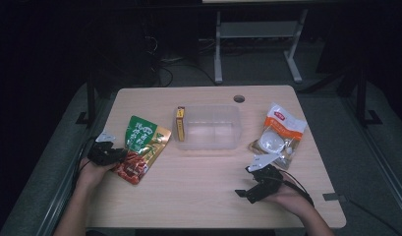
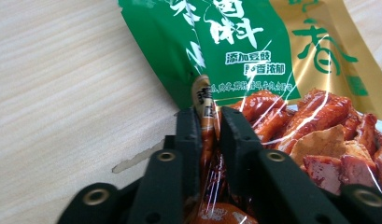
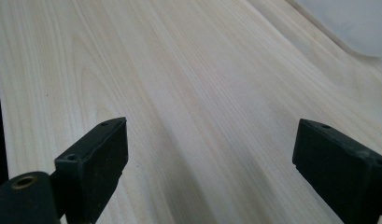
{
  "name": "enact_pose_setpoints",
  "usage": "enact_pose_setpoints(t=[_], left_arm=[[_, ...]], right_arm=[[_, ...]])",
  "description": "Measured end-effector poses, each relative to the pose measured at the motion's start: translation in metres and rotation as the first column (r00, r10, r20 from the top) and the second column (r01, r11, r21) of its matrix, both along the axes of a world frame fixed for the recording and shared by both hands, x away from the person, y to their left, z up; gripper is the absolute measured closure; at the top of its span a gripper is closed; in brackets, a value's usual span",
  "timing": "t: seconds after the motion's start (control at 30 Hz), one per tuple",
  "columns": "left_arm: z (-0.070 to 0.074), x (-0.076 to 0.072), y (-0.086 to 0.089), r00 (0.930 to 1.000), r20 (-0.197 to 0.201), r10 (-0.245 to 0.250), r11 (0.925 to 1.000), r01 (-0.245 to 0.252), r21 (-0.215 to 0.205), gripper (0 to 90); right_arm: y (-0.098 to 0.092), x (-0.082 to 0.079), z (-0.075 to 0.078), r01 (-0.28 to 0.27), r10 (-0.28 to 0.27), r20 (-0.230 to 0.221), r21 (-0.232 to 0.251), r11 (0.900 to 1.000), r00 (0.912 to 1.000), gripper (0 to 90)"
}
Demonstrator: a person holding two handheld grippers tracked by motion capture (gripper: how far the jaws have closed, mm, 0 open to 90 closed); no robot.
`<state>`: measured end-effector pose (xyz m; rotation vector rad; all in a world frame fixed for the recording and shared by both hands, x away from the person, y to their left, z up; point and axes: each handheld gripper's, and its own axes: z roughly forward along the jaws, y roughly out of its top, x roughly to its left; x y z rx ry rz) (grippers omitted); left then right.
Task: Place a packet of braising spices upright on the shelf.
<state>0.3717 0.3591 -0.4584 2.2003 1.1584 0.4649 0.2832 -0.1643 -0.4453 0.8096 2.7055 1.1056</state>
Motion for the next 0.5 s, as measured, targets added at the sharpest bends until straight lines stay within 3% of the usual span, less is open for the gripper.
enact_pose_setpoints(t=[0.17, 0.37, 0.5], left_arm=[[0.003, 0.001, 0.001, 0.9999, -0.01, 0.0, 1.0, 0.0, -0.005, 85.9], [0.005, 0.001, 0.006, 0.9998, -0.017, 0.001, 0.9984, -0.002, -0.056, 89.5], [0.013, -0.004, 0.012, 1.0, 0.005, 0.006, 0.9959, -0.005, -0.09, 89.8]], right_arm=[[0.0, 0.001, 0.002, -0.016, 0.016, -0.008, 0.016, 1.0, 0.9998, 9.9], [0.003, 0.001, 0.002, -0.014, 0.014, -0.032, 0.011, 1.0, 0.9994, 9.9], [0.002, 0.001, 0.003, -0.01, 0.011, -0.027, 0.015, 1.0, 0.9996, 9.9]])
